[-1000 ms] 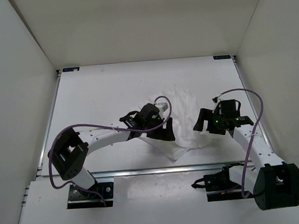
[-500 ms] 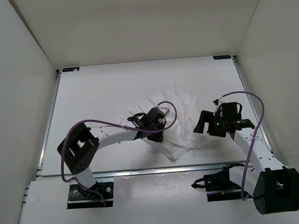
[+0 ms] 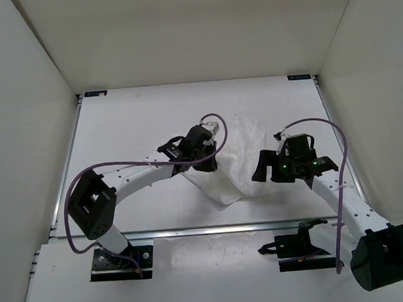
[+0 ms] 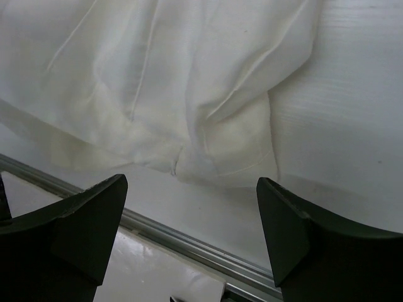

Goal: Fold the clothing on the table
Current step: Flatten the skirt out

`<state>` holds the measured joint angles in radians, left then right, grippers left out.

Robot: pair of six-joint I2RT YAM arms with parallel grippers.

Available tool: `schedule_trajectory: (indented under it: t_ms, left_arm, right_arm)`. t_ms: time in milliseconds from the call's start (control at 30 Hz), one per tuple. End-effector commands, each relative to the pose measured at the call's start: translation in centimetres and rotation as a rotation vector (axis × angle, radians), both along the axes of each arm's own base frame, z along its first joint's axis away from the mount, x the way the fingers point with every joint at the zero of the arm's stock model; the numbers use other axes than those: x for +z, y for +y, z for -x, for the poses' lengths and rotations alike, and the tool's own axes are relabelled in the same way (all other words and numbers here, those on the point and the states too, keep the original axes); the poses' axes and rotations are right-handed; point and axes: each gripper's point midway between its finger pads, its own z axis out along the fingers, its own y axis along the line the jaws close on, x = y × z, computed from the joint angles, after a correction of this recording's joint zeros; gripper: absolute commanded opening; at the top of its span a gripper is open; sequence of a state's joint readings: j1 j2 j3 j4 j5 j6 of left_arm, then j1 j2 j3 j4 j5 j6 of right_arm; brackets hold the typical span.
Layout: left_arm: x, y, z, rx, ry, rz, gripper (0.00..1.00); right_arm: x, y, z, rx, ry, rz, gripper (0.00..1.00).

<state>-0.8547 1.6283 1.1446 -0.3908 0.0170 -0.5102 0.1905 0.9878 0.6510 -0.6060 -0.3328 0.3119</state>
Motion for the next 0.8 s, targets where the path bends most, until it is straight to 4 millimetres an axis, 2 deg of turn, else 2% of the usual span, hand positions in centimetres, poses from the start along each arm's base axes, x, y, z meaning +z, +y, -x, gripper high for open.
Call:
schedule_trajectory:
  t_ms: [0,133,267,367,467,500,567,667,767]
  left_arm:
    - [4.8,-0.5,-1.6,0.005,-0.098,0.066,0.0]
    - [6.2,-1.5,-2.4,-0.022,-0.119,0.081,0.0]
    - [8.2,-2.5,-3.1,-0.047,-0.139,0.084,0.0]
    - [7.6,-2.7,-3.1,-0.06,-0.123,0.061,0.0]
    - [7.7,-2.7,-3.0,-0.059,-0.123,0.069,0.0]
    - [7.7,-2.6,-3.0,-0.059,-0.119,0.07,0.0]
    - [8.0,-2.2,-3.2,-0.053,-0.12,0.077,0.0]
    - [8.2,-2.0,-2.7,-0.057,-0.122,0.082,0.0]
    - [8.1,-1.7,-2.5,-0.054,-0.111,0.092,0.0]
  right_arm:
    - [2.5,2.1,0.0,0.038,-0.043,-0.048,0.81]
    - [3.3,4.4,0.7,0.084,-0.066,-0.112,0.82]
    - [4.3,6.7,0.4,0.173,-0.144,-0.152,0.8]
    - [4.8,7.7,-0.4,0.238,-0.222,-0.066,0.82]
    - [3.5,7.5,-1.5,0.256,-0.219,0.051,0.82]
    - [2.7,7.6,-1.3,0.273,-0.197,0.075,0.82]
    - [2.0,7.0,-2.0,0.262,-0.217,0.173,0.82]
    - [2.0,5.8,-3.2,0.203,-0.256,0.275,0.82]
    - [2.5,4.8,-4.5,0.152,-0.295,0.287,0.8]
